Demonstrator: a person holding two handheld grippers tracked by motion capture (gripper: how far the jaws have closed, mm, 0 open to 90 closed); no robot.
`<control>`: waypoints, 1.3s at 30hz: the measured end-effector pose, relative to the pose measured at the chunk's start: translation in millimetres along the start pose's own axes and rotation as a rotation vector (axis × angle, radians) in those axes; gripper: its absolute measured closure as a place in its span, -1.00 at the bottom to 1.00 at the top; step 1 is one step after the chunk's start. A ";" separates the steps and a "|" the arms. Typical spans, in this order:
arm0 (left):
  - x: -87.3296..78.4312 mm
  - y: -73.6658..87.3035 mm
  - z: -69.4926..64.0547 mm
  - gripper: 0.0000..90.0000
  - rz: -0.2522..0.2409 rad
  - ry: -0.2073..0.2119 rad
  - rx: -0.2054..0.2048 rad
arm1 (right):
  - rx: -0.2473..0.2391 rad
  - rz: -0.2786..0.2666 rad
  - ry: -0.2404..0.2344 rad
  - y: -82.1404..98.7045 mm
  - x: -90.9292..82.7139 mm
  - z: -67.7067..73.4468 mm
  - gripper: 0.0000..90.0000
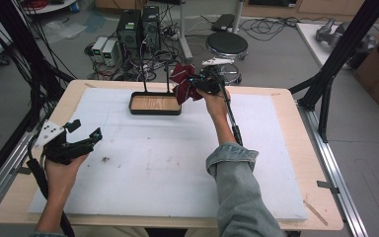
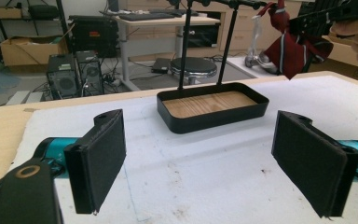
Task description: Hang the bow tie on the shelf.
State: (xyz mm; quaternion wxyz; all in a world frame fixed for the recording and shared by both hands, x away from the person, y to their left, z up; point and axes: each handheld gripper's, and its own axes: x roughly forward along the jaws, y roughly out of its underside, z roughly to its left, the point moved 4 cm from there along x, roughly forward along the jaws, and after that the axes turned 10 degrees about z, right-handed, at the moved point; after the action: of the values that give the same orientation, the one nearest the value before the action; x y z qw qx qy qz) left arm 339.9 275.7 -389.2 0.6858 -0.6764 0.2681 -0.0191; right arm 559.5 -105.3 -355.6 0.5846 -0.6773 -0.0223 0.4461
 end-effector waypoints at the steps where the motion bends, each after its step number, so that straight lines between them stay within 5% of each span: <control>1: -0.3 0.0 0.1 -0.60 0.002 0.000 0.002 | -0.012 0.006 0.009 0.9 1.8 0.8 0.69; 14: -1.6 -0.1 2.2 -0.60 -0.005 -0.004 -0.004 | -0.044 0.009 0.070 1.1 9.1 5.5 0.45; 39: 0.6 1.5 1.4 -0.60 -0.001 -0.006 -0.001 | 0.060 -0.149 0.092 -4.3 -56.7 -17.9 -0.34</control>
State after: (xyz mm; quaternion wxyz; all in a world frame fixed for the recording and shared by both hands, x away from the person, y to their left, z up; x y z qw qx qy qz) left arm 340.5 276.9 -390.9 0.6863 -0.6768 0.2658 -0.0173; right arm 538.8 -149.2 -320.8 0.6365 -0.6758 -0.0322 0.3703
